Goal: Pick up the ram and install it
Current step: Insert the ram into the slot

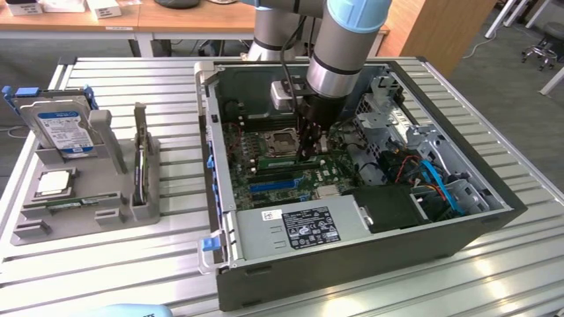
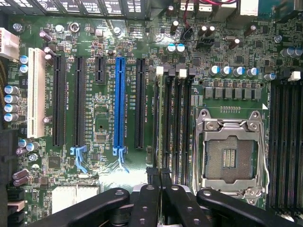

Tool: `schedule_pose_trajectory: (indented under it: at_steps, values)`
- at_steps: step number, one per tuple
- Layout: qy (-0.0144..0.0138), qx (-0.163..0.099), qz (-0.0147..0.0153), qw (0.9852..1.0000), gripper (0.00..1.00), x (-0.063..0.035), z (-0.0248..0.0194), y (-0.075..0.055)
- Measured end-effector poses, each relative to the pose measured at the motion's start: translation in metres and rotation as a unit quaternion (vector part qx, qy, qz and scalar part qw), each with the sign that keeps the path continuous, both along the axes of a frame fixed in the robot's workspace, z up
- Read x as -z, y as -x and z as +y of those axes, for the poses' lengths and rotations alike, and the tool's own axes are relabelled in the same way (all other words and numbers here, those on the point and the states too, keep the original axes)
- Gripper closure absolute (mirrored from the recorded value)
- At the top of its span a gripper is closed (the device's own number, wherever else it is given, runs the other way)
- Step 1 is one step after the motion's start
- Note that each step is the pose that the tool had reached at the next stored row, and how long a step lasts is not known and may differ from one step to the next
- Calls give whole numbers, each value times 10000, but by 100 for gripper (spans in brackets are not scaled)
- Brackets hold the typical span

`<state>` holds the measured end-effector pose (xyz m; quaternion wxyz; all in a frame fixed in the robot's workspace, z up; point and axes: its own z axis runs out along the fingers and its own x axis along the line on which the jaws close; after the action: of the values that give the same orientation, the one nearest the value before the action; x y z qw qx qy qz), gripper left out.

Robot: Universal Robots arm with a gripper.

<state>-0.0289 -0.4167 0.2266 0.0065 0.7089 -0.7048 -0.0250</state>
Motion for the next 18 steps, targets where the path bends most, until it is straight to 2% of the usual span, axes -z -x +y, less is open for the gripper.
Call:
schedule_pose_trajectory:
  at_steps: [18]
  values:
    - [0,-7,-1,10000,88,12,0,4]
